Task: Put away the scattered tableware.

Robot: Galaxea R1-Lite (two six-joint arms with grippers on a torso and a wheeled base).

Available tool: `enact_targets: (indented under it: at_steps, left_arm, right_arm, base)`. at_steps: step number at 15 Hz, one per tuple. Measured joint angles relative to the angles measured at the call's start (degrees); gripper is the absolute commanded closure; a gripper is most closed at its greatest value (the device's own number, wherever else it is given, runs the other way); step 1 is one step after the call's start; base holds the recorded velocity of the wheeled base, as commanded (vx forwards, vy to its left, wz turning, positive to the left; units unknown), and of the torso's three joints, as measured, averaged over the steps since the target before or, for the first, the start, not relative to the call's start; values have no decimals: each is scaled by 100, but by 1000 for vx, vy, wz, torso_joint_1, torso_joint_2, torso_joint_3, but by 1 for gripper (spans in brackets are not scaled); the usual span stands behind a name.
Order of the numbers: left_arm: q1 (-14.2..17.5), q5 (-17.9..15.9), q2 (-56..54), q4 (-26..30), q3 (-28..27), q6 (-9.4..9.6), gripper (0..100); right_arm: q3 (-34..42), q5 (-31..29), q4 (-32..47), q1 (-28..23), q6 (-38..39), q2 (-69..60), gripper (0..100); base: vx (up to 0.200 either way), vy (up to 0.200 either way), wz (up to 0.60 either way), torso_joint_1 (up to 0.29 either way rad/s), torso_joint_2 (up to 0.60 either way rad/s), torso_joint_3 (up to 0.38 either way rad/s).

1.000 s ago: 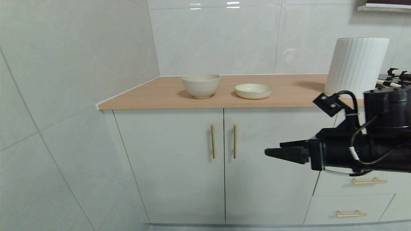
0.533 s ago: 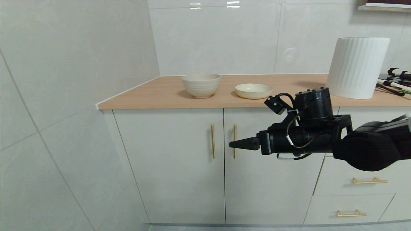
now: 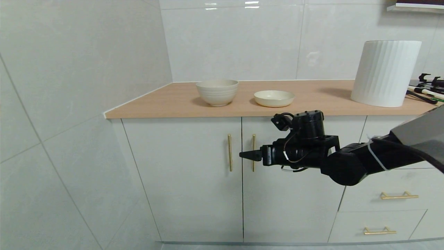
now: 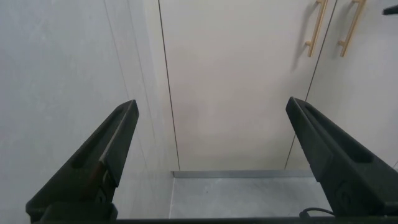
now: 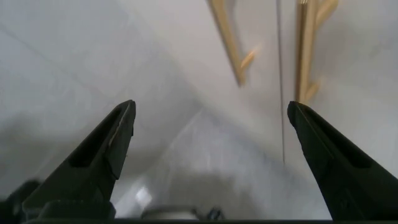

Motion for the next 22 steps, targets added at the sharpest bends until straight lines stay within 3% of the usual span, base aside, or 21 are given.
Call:
enact_targets:
  at_steps: [10, 22]
  left_arm:
    - [0, 0, 0, 2, 0, 1, 0]
    - [0, 0, 0, 2, 0, 1, 0]
  right_arm:
    - [-491, -54, -805, -132, 747, 818, 0]
    - [-722, -158, -1369, -112, 844, 1301, 0]
  base:
    - [0, 0, 0, 0, 0, 0]
    - [0, 0, 0, 0, 0, 0]
